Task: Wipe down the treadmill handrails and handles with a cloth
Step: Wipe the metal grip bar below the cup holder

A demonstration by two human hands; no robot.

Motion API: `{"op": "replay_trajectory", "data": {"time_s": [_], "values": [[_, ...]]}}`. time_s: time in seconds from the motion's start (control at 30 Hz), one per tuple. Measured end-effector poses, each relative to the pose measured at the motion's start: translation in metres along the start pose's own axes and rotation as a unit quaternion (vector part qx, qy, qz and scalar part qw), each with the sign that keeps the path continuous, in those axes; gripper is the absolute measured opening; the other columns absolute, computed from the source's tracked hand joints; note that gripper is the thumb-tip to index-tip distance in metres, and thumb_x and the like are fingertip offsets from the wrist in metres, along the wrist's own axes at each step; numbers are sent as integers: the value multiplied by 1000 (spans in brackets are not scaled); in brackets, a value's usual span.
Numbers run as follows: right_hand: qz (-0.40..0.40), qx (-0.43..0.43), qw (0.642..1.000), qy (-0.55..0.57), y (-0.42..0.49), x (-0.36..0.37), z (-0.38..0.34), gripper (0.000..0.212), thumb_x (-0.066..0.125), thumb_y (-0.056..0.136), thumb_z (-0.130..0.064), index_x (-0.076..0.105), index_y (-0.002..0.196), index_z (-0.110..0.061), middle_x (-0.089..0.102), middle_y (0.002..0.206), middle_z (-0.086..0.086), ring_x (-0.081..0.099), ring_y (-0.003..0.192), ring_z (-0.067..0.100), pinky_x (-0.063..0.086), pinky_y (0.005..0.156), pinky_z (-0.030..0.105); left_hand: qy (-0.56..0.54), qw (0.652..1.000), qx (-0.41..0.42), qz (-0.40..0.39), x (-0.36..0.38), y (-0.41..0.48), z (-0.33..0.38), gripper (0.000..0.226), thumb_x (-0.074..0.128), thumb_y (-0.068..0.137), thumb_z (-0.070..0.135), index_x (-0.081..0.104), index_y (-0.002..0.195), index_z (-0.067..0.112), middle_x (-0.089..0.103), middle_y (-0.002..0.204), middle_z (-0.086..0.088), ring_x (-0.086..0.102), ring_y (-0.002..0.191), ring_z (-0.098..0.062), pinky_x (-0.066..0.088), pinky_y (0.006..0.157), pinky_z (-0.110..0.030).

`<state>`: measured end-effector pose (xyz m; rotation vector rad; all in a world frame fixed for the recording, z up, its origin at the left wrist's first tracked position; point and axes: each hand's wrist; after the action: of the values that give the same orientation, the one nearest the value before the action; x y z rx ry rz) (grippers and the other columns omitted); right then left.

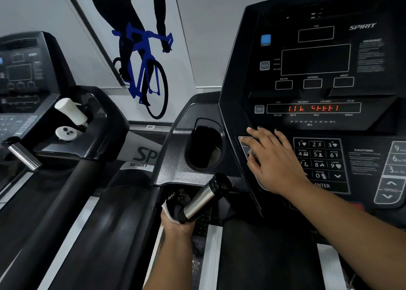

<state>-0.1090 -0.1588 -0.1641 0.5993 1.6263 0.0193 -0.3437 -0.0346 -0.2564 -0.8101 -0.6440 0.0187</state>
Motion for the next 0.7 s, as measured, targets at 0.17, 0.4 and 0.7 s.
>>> {"op": "replay_trajectory", "data": {"time_s": [0.17,0.4,0.7], "values": [[6,-3,1000,0,0,1,1,42,42,95,-31,47,136,-29,40,149,-6,30,142,17,18,119,45,-4,1000,-25,-11,4,-5,4,25,54,78,16,62,98,5,62,97,-14,63,92,-34,58,65,-49],[13,-5,1000,3,0,2,1,41,45,94,-30,47,135,-29,41,148,-5,32,141,17,19,118,45,198,972,-118,55,9,-4,18,21,48,92,25,59,78,13,63,76,-10,64,66,-29,55,61,-39],[9,-5,1000,14,1,2,2,42,41,93,-32,47,135,-30,41,148,-5,32,141,18,18,118,46,274,956,31,103,3,-26,4,18,47,96,15,59,88,4,53,66,-12,53,46,-21,45,44,-21]]}}
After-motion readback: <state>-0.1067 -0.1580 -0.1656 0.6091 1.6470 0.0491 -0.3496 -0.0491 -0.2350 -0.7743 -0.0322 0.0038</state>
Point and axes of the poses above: each hand's wrist, its own y-axis towards the middle knuckle, its own x-axis out of the palm, z = x × y
